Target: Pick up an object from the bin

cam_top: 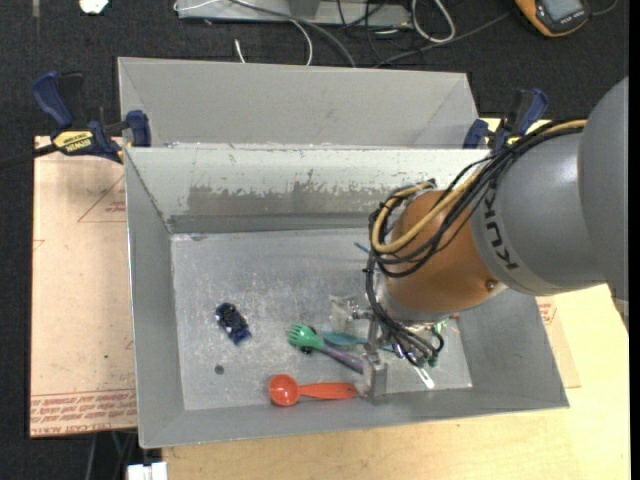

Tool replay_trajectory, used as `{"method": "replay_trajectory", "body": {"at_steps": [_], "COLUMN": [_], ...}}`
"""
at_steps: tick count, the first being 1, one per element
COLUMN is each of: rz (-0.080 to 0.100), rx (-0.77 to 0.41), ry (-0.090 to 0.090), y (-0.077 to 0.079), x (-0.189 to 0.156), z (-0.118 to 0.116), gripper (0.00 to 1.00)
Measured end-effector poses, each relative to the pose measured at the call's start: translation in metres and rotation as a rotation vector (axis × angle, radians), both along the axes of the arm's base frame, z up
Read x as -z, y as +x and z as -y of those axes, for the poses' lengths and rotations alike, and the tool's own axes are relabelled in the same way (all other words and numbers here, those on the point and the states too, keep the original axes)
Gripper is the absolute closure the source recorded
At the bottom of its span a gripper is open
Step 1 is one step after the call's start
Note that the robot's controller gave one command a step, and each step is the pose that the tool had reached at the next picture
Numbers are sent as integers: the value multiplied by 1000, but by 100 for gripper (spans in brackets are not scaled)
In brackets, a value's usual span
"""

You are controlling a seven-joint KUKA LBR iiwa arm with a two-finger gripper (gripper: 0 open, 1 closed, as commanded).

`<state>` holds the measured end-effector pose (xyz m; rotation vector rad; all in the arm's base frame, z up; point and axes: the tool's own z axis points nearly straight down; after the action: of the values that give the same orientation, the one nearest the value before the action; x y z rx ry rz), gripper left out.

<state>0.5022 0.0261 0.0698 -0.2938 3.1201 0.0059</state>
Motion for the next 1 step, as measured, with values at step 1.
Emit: {"method": "replay_trajectory", "body": {"at_steps": [1], "rz": [2], "rx": [-14], "ry": [0], "y": [1], "x": [0], "z": [-3], "gripper": [0]}}
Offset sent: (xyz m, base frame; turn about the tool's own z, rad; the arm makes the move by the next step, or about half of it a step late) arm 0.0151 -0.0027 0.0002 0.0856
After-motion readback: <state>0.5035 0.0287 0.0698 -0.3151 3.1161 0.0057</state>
